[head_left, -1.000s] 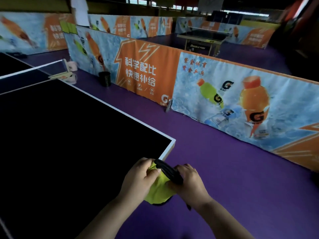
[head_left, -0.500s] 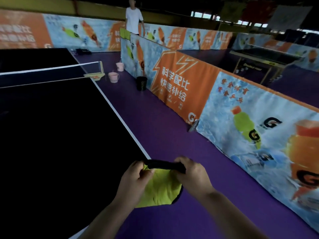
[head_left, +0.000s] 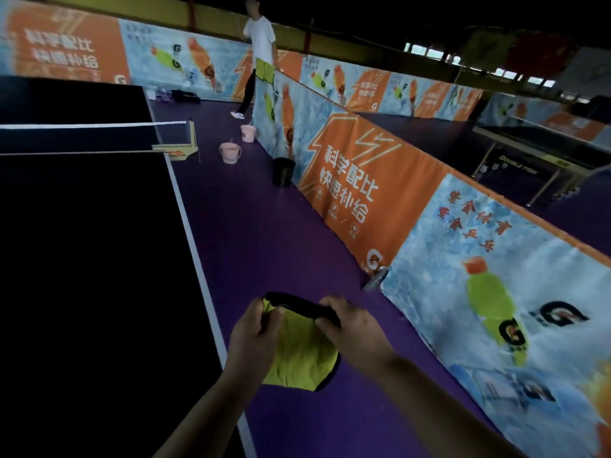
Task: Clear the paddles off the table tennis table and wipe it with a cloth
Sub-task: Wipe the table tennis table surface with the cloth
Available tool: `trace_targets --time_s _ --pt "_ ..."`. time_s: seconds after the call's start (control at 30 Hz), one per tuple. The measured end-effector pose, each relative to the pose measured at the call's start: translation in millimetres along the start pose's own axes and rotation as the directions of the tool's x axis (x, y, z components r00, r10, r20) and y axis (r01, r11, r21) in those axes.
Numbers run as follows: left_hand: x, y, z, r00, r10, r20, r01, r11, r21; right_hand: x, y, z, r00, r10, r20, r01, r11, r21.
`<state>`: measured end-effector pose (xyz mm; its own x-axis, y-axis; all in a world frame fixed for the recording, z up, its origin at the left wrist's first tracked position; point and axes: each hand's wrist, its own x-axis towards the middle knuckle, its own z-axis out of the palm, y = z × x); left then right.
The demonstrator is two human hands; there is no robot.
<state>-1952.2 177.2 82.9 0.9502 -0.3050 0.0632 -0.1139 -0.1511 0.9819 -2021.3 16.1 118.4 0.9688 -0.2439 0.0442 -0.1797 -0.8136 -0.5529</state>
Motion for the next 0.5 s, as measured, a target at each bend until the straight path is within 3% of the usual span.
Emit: trace_targets --time_s 0.17,0.3,0.5 --pt "58 -1 31 0.997 -0.013 -0.080 0.018 0.998 0.053 70 30 -16 0.992 -0.027 0.123 0.012 0.993 0.115" --pt "93 -10 42 0.979 -0.102 -0.177 0.115 0.991 0.061 126 47 -8 0.959 -0.064 0.275 0.013 0.983 0.185" --pt "136 -21 54 0.886 -0.183 -0.425 0.246 0.964 0.099 214 68 10 0.869 -0.275 0.412 0.182 0.951 0.251"
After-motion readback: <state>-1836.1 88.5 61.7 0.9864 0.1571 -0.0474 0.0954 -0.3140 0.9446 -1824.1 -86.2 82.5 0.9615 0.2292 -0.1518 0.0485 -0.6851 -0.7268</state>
